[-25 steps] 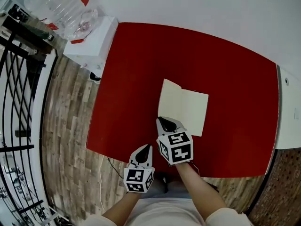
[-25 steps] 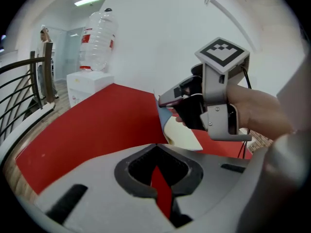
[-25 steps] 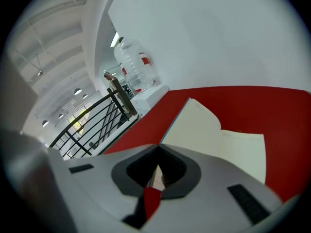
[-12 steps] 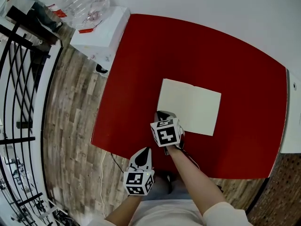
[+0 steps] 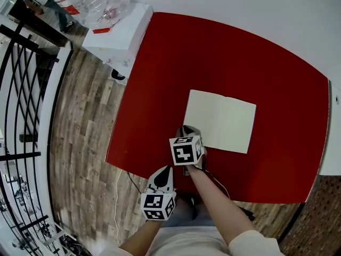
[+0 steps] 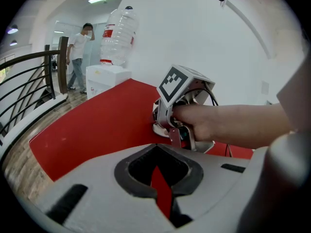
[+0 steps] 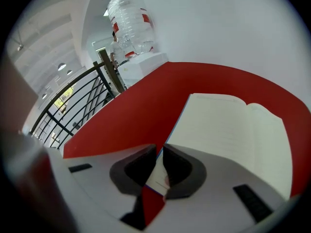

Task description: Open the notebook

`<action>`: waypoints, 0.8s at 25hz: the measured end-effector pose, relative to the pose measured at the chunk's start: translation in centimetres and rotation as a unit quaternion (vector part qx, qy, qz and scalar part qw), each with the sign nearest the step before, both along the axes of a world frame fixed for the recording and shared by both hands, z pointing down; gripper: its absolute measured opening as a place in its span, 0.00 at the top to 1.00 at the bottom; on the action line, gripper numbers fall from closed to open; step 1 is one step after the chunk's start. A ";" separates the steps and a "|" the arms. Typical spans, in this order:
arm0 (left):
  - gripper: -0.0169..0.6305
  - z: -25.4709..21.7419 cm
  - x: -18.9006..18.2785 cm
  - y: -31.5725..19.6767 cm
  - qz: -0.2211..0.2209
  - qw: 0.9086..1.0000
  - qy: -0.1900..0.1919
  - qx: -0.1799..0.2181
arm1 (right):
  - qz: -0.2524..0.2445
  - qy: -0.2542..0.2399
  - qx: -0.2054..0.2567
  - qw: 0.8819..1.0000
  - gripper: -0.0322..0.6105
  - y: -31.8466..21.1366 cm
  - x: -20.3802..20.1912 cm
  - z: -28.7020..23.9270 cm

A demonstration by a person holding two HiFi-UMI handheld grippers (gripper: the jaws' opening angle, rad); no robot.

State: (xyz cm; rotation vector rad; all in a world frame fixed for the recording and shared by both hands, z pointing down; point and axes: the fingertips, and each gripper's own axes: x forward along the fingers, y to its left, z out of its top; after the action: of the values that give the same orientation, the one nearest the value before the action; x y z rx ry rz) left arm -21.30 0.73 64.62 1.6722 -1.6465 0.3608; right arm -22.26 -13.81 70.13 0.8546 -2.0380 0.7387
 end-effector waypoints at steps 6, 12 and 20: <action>0.96 0.2 0.0 0.3 0.004 1.000 0.000 -0.002 | -0.009 -0.014 0.001 1.000 0.83 0.5 -0.6 0.0; 0.96 -0.1 -0.1 0.3 0.009 1.000 -0.006 0.003 | -0.023 -0.021 0.039 0.999 0.83 0.3 0.0 -1.5; 0.96 -3.8 1.6 -1.2 0.050 0.998 -0.023 0.039 | -0.031 -0.080 0.117 0.989 0.84 1.5 5.4 -11.0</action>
State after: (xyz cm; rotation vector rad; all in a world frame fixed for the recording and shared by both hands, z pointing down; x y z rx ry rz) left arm -19.75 -0.47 60.80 1.8221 -1.6312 0.3910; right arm -16.90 -12.36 59.08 0.8826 -2.3168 0.5558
